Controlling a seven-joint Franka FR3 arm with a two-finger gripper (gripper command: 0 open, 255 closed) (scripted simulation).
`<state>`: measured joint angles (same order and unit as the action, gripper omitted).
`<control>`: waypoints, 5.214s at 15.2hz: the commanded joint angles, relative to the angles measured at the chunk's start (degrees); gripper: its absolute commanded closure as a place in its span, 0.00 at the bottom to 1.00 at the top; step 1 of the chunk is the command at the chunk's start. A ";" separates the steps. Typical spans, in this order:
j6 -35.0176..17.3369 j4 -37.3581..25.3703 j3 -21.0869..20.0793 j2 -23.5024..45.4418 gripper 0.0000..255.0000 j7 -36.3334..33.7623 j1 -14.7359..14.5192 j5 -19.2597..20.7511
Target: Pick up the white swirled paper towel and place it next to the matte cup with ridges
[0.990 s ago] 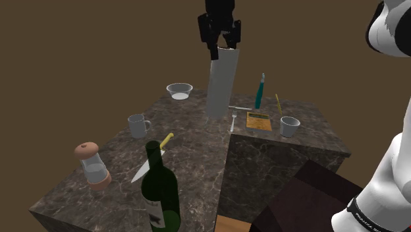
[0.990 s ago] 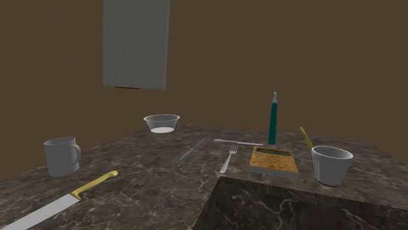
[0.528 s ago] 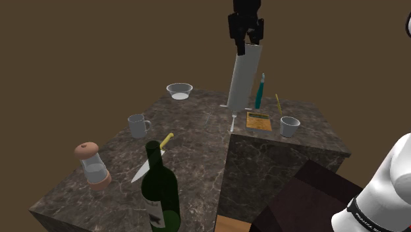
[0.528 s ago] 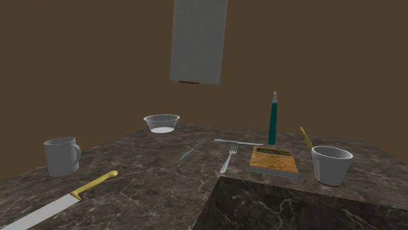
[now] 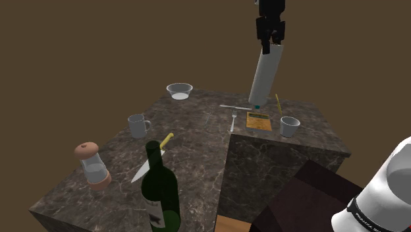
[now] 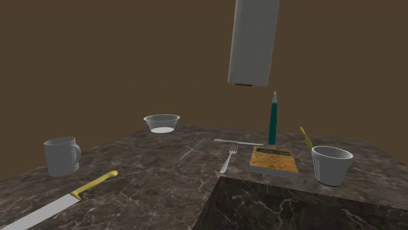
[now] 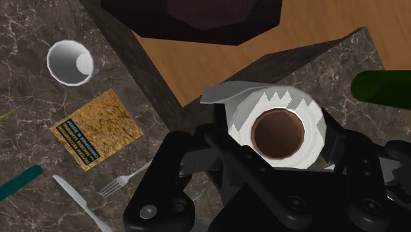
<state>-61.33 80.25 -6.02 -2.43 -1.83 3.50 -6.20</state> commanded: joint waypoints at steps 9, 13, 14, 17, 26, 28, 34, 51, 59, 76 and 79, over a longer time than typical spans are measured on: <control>1.10 1.68 7.61 -1.86 1.00 15.95 6.52 5.13; 1.33 0.40 10.67 -0.81 1.00 22.38 9.13 7.25; 1.39 -0.10 11.44 -0.39 1.00 23.99 9.80 7.75; 1.56 -2.11 13.71 1.30 1.00 28.84 11.84 9.12; 2.81 -13.40 20.05 10.49 1.00 43.58 19.08 11.37; 3.51 -17.45 21.31 13.59 1.00 46.90 21.10 11.32; 3.52 -24.13 23.34 19.77 1.00 52.96 25.54 10.74; -13.54 1.41 22.64 11.30 1.00 49.31 23.50 12.15; -20.10 9.33 22.51 9.96 1.00 48.28 23.28 12.32; -32.99 21.95 22.43 10.32 1.00 46.85 23.29 12.16; -35.18 23.71 22.42 10.78 1.00 46.69 23.33 12.06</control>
<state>-95.80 103.48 16.38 8.14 44.85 26.78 5.90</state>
